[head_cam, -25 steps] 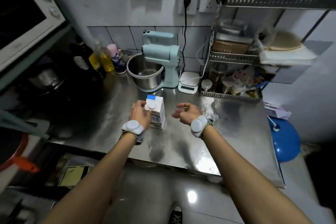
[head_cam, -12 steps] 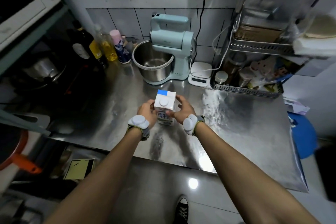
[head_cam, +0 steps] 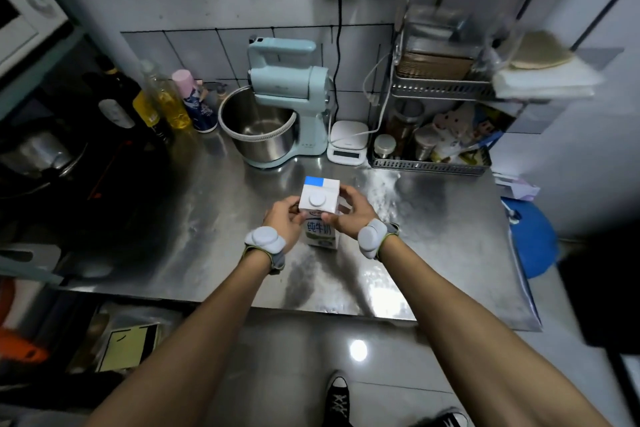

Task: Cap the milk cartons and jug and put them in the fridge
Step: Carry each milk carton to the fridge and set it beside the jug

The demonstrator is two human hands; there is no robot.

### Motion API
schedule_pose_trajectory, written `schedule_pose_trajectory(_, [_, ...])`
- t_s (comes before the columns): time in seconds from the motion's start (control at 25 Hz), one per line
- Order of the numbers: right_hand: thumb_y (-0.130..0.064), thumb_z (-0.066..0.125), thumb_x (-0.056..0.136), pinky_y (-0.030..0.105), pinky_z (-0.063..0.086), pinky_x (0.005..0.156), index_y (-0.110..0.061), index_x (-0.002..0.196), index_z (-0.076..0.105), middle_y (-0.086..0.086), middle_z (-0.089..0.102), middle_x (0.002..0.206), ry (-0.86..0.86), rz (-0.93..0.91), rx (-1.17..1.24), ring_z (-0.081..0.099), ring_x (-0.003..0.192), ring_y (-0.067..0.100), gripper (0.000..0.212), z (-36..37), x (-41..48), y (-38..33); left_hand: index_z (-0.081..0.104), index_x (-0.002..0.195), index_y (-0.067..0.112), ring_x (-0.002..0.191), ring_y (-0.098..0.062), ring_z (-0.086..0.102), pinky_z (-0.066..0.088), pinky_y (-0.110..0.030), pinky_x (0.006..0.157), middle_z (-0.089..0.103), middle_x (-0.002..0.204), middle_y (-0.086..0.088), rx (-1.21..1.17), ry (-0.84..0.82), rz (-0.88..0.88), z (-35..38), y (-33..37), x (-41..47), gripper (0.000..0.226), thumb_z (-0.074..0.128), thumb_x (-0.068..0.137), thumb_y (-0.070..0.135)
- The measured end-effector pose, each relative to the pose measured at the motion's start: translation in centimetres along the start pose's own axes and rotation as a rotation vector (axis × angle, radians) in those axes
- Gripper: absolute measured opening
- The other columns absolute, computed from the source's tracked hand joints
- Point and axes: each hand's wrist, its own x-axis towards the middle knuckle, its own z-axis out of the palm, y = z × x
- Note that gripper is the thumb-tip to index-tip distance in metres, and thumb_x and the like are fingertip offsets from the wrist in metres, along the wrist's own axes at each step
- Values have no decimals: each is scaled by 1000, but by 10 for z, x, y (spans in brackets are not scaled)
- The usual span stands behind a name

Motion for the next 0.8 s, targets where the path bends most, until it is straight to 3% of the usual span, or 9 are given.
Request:
schedule_pose_trajectory(0.08, [6, 76, 77, 25, 52, 94, -8, 138, 49, 3, 59, 126, 21, -5, 43, 57, 116, 16, 68, -30, -16, -4, 64, 118, 18, 94, -15, 72, 57, -39, 91, 74, 104, 0, 9, -69, 45, 16, 17, -1, 33, 69, 86, 9])
schedule_pose_trajectory(0.24, [-7, 81, 73, 46, 56, 94, -19, 130, 56, 3, 66, 123, 128, -21, 80, 64, 117, 26, 64, -97, -56, -16, 50, 133, 20, 111, -13, 62, 49, -29, 96, 64, 122, 4, 129, -257, 178, 55, 76, -8, 57, 74, 83, 12])
schedule_pose_trajectory(0.4, [-3, 79, 79, 43, 57, 90, -17, 129, 55, 12, 63, 132, 217, -61, 98, 61, 120, 28, 57, -168, -102, -33, 30, 149, 31, 120, -12, 57, 50, -32, 98, 58, 132, 10, -22, -477, 284, 102, 134, -11, 85, 73, 81, 4])
schedule_pose_trajectory(0.52, [-2, 75, 83, 42, 59, 78, -16, 136, 54, 4, 62, 134, 289, -42, 196, 62, 117, 28, 59, -225, -145, -39, 33, 146, 29, 118, -13, 59, 52, -36, 98, 59, 128, 9, -74, -581, 397, 142, 187, -19, 83, 75, 80, 3])
schedule_pose_trajectory(0.64, [-1, 72, 86, 33, 60, 69, -14, 134, 55, 1, 64, 130, 362, -81, 226, 64, 107, 23, 53, -275, -183, -42, 40, 142, 19, 104, -3, 62, 56, -27, 91, 61, 121, 9, -92, -649, 459, 180, 241, -32, 72, 74, 81, 0])
schedule_pose_trajectory(0.8, [-2, 71, 87, 30, 59, 68, -17, 131, 57, -3, 67, 121, 538, -121, 230, 63, 105, 21, 49, -350, -240, -47, 42, 142, 26, 111, -12, 64, 56, -32, 92, 64, 126, 6, -66, -756, 624, 247, 311, -53, 72, 75, 80, 7])
